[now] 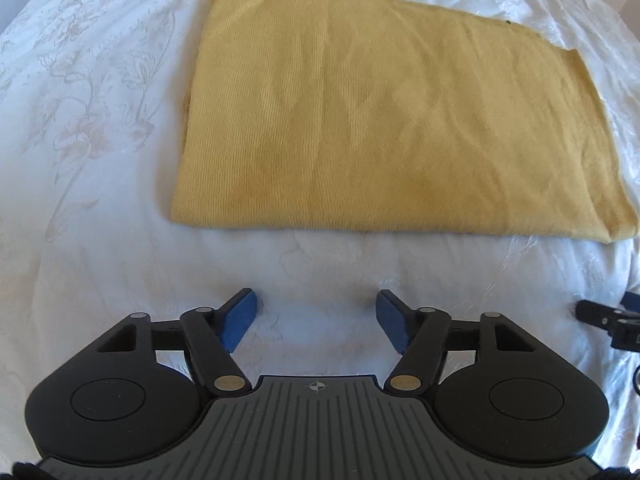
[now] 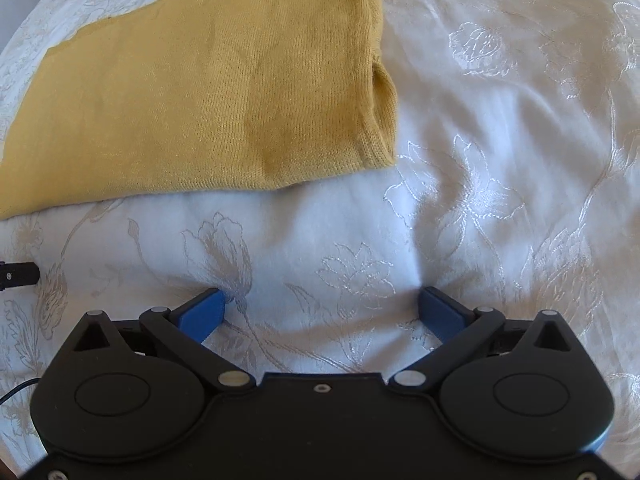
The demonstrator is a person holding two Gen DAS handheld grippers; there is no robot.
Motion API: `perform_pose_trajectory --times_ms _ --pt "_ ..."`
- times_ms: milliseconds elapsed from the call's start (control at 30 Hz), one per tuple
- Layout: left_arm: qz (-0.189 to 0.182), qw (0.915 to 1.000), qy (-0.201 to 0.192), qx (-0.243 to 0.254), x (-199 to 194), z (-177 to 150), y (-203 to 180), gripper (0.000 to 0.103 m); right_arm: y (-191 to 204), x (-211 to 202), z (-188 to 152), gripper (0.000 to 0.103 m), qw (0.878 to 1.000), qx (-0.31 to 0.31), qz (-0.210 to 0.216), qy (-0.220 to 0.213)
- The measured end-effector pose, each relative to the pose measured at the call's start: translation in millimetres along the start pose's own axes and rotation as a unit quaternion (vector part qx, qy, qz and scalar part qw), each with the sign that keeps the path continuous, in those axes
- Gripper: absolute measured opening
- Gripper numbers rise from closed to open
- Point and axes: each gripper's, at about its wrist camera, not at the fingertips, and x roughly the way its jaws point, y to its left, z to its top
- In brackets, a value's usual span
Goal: Fold small clothes
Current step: 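Move both grippers open over the folded sweater to reposition, then grasp the sweater's folded edge with the right gripper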
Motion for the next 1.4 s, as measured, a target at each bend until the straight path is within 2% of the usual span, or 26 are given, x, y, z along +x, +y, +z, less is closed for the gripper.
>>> perform_pose_trajectory --times_ms 167,333,400,567,667,967,1200,1400 --pt "-0.015 0.9992 -0.037 -0.004 -16.8 48.3 -8.2 0.063 -27.0 -4.3 13.2 0.102 0.998 0.034 0.055 0.025" --pt "-0.033 0.998 -0.053 0.007 -9.2 94.8 -24.8 0.063 -56.6 -17.4 27.3 0.071 0.992 0.082 0.092 0.017" --pt "-0.034 0.9978 -0.054 0.017 -1.4 107.7 -34.1 0.063 -68.5 -25.6 35.9 0.065 0.99 0.095 0.105 0.002" --pt "-0.041 0.9975 -0.049 0.031 6.7 124.9 -50.4 0.06 -83.7 -46.0 64.6 0.065 0.987 0.091 0.112 -0.064" --pt "-0.037 0.9982 -0.035 0.033 15.9 127.8 -60.2 0.058 -81.8 -48.6 90.3 0.065 0.985 0.085 0.125 -0.081" --pt "-0.024 0.9995 -0.002 0.022 40.3 132.9 -56.3 0.058 -83.9 0.7 139.6 0.065 0.985 0.051 0.158 -0.052" --pt "-0.021 0.9993 0.006 0.03 51.0 136.5 -57.4 0.059 -87.6 31.4 152.2 0.066 0.974 0.07 0.213 -0.019" --pt "-0.021 0.9993 0.007 0.031 56.7 139.6 -59.9 0.061 -85.1 41.2 157.4 0.07 0.967 0.093 0.237 -0.028"
